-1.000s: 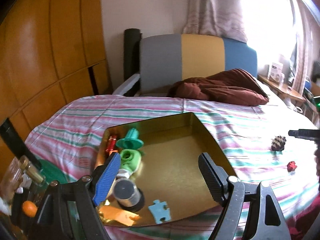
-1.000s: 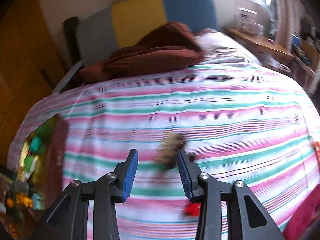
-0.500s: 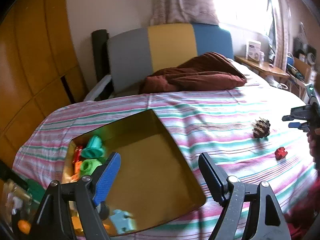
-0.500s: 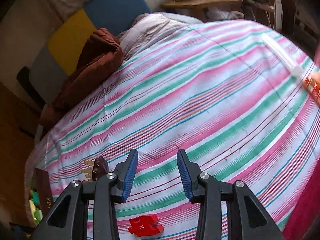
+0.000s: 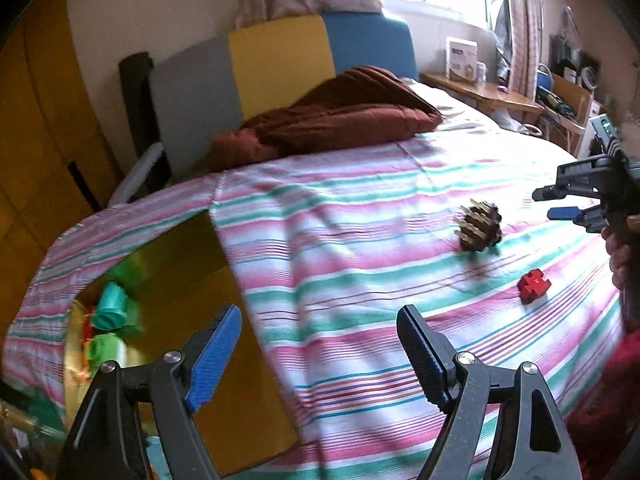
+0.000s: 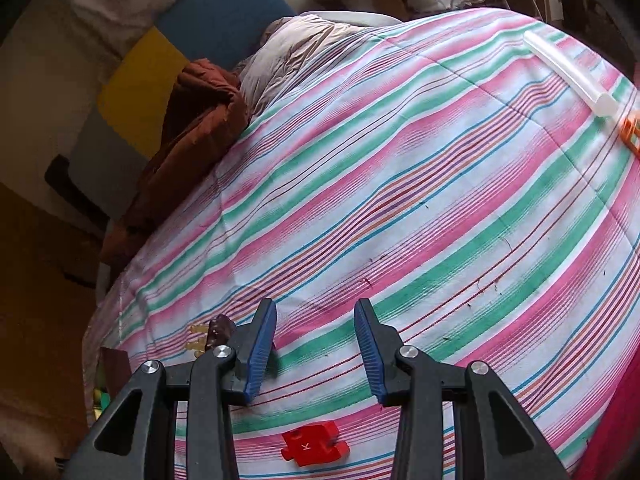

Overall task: Organize rigid objects
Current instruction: 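Move both tools back to the bedspread and grasp the brown spiky piece with the left tool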

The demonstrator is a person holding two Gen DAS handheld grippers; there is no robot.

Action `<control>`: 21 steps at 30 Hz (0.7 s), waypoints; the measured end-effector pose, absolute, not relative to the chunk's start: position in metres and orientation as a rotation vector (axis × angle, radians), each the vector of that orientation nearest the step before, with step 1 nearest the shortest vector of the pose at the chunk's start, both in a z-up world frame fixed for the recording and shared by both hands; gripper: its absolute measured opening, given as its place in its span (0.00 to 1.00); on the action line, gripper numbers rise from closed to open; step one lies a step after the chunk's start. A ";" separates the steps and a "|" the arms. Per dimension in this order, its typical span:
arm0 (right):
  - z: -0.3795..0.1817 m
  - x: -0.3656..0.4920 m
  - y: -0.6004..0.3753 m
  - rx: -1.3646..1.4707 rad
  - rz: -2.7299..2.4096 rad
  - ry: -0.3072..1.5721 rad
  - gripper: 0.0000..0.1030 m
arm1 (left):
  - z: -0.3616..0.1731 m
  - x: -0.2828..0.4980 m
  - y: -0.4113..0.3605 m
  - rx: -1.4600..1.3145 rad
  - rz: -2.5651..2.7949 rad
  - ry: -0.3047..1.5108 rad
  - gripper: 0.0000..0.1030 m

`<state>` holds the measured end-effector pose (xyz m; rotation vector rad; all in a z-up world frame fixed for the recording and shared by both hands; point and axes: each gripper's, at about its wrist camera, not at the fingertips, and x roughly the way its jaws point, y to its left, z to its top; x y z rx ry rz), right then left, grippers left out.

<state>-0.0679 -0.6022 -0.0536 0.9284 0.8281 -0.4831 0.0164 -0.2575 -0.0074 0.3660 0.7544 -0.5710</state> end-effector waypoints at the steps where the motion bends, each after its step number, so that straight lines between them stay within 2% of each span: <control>1: -0.054 -0.068 -0.603 0.935 -0.482 0.826 0.39 | -0.011 0.017 -0.263 0.365 -0.579 0.766 0.78; 21: -0.056 -0.070 -0.605 0.995 -0.442 0.810 0.39 | -0.038 0.023 -0.370 0.339 -0.813 0.894 0.76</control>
